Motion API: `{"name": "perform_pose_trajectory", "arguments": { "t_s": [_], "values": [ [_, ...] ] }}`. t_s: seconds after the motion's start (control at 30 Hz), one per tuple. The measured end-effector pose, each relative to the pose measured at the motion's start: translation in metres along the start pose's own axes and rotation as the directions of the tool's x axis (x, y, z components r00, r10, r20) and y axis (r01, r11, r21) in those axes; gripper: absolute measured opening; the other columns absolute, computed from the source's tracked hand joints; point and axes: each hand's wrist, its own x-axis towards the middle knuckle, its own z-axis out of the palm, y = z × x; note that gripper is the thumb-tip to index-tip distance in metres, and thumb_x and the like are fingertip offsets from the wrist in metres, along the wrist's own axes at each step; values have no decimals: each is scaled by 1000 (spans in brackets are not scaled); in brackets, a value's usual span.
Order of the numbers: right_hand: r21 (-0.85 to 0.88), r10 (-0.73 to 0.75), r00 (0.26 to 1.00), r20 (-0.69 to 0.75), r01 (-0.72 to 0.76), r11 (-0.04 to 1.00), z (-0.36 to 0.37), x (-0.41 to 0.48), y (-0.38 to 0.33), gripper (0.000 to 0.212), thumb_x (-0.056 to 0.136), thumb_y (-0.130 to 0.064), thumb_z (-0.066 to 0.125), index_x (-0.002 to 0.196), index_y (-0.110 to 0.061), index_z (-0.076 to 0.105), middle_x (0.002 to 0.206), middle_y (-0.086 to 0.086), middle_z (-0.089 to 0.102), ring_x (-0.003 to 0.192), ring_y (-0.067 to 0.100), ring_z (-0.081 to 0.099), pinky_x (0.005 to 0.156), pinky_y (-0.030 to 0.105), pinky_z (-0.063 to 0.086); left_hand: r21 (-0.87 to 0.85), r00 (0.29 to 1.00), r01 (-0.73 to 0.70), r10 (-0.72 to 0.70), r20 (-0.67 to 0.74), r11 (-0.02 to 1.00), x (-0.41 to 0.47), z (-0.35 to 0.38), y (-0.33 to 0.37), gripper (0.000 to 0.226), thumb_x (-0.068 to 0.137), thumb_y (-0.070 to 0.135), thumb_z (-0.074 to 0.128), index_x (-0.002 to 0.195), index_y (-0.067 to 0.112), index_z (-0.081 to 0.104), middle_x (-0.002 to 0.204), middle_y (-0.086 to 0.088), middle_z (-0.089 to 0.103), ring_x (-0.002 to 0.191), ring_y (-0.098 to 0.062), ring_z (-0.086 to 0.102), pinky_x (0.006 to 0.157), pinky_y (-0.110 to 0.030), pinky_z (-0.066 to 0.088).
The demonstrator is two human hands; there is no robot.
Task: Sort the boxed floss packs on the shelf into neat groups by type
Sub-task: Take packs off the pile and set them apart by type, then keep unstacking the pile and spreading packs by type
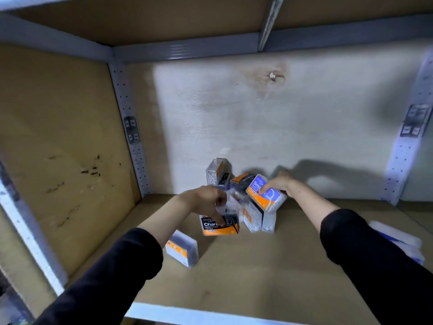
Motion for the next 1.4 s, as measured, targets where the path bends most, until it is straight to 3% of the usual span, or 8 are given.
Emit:
{"name": "perform_pose_trajectory", "arguments": {
  "t_s": [0.17, 0.33, 0.5, 0.63, 0.77, 0.87, 1.07, 1.4],
  "values": [
    [-1, -12, 999, 44, 12, 1000, 5, -27, 6, 32, 58, -1, 82, 69, -6, 52, 108, 22, 67, 88, 29, 66, 86, 43, 55, 26, 998, 15, -17, 55, 1000, -43, -3, 8, 45, 72, 38, 77, 102, 14, 56, 94, 2, 49, 86, -19, 46, 70, -26, 36],
    [-8, -42, 991, 123, 43, 999, 9, -44, 11, 57, 56, 0, 82, 110, -1, 64, 109, 21, 68, 92, 32, 67, 85, 44, 56, 29, 994, 55, -57, 88, 998, -79, 2, 8, 52, 72, 39, 77, 111, 11, 56, 96, 3, 48, 86, -17, 45, 64, -26, 37],
    [-44, -41, 991, 125, 47, 998, 15, -63, 7, 34, 62, -3, 82, 90, -7, 63, 112, 20, 67, 96, 31, 66, 81, 40, 54, -13, 984, 133, -131, 118, 991, -107, 9, -9, 54, 70, 36, 80, 113, 11, 58, 95, 6, 51, 89, -15, 49, 73, -26, 40],
    [-75, -36, 989, 141, 47, 996, 22, -68, 3, 57, 62, -7, 83, 112, 0, 57, 113, 19, 66, 99, 32, 66, 79, 40, 57, 55, 958, 227, -233, 167, 972, -123, 17, -30, 59, 70, 33, 80, 119, 11, 56, 101, 1, 54, 89, -15, 48, 64, -23, 38],
    [-105, -40, 990, 134, 54, 993, 25, -70, 0, 33, 64, -7, 81, 69, -10, 49, 95, 14, 62, 84, 26, 61, 54, 26, 47, 109, 925, 309, -325, 196, 945, -129, 30, -50, 61, 70, 33, 80, 122, 13, 54, 119, -5, 61, 102, -23, 56, 74, -25, 37],
    [-115, -58, 990, 131, 74, 991, 25, -72, 0, 33, 66, -7, 80, 68, -10, 47, 93, 13, 60, 87, 27, 61, 66, 33, 52, 131, 915, 342, -361, 178, 931, -129, 40, -59, 60, 71, 30, 79, 123, 13, 53, 125, -6, 58, 115, -24, 54, 84, -31, 43],
    [-106, -46, 992, 118, 58, 993, 23, -65, 9, 65, 66, -8, 81, 122, 2, 48, 121, 19, 61, 108, 33, 62, 94, 42, 52, 117, 914, 365, -379, 146, 924, -124, 63, -67, 56, 73, 24, 77, 123, 15, 52, 128, -3, 57, 119, -21, 52, 93, -30, 44],
    [-147, -18, 994, 107, 34, 988, 22, -62, 19, 53, 60, -13, 84, 99, -5, 51, 116, 18, 65, 103, 31, 65, 91, 43, 54, 92, 916, 356, -367, 162, 930, -124, 67, -68, 58, 76, 23, 75, 127, 15, 49, 131, -2, 55, 121, -19, 52, 96, -29, 44]
  ]
}}
